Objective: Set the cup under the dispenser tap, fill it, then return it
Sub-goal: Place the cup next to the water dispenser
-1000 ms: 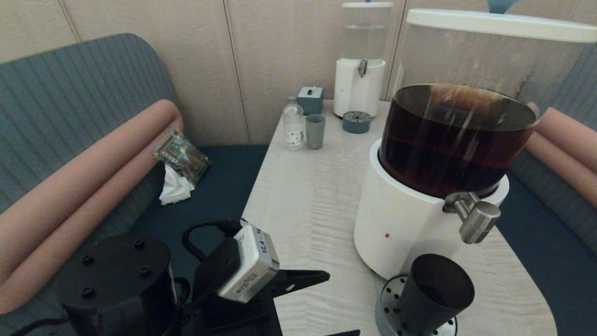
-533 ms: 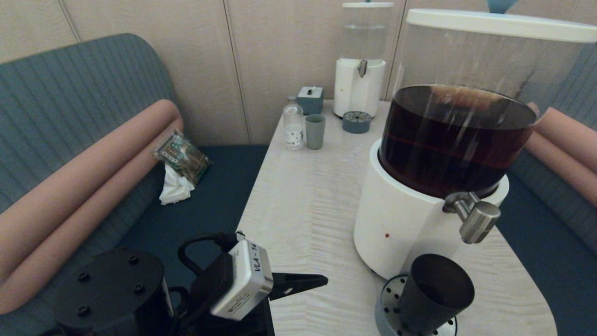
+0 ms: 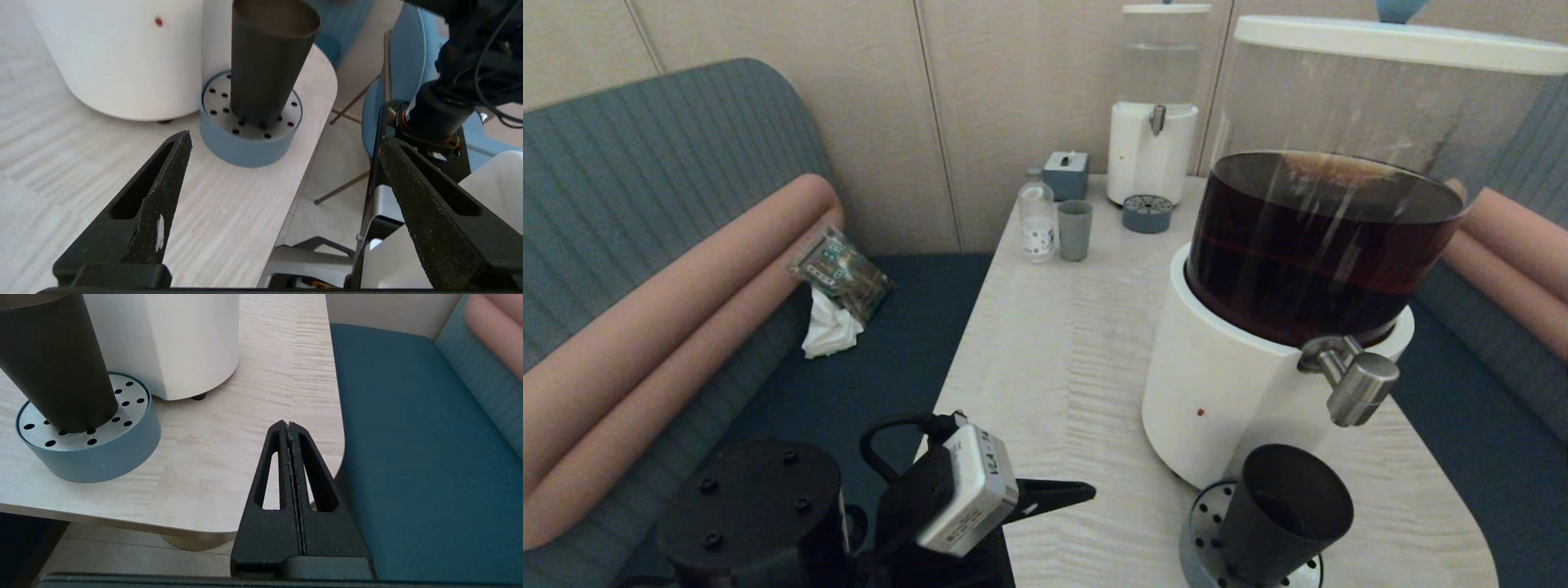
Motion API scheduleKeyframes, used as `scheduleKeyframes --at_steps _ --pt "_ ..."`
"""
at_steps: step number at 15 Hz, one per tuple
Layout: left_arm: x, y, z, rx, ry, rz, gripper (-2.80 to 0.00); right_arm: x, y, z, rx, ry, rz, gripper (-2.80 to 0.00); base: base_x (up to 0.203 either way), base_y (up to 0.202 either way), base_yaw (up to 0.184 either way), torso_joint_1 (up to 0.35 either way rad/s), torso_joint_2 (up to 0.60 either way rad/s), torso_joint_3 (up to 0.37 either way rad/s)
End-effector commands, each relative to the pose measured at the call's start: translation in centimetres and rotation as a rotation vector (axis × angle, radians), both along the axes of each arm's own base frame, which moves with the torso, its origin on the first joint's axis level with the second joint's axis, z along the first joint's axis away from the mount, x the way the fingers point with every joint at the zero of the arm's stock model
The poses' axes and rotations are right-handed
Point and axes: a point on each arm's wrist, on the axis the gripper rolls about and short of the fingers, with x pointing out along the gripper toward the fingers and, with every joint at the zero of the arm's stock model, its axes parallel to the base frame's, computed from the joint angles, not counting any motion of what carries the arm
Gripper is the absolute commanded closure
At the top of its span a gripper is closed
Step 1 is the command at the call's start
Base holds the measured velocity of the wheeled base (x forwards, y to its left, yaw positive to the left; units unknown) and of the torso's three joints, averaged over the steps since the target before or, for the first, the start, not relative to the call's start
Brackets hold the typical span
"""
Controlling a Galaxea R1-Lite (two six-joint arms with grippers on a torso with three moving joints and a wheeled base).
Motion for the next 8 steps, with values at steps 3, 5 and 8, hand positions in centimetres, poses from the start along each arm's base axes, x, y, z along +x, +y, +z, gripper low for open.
scheduleKeyframes --at_steps 3,5,8 --pt "-0.02 0.03 -1.19 0.038 0.018 -0.005 -2.8 0.02 0.0 -0.04 -0.001 0.002 0.0 0.0 0.0 0.0 0.0 0.0 0.0 0.0" --pt "0.11 -0.22 -1.25 0.034 0.018 -0.032 -2.8 0.03 0.0 -0.08 -0.001 0.003 0.0 0.0 0.0 0.0 0.0 0.0 0.0 0.0" --pt "0.23 -0.44 -1.34 0.022 0.015 -0.055 -2.8 0.02 0.0 -0.04 -0.001 0.002 0.0 0.0 0.0 0.0 0.0 0.0 0.0 0.0"
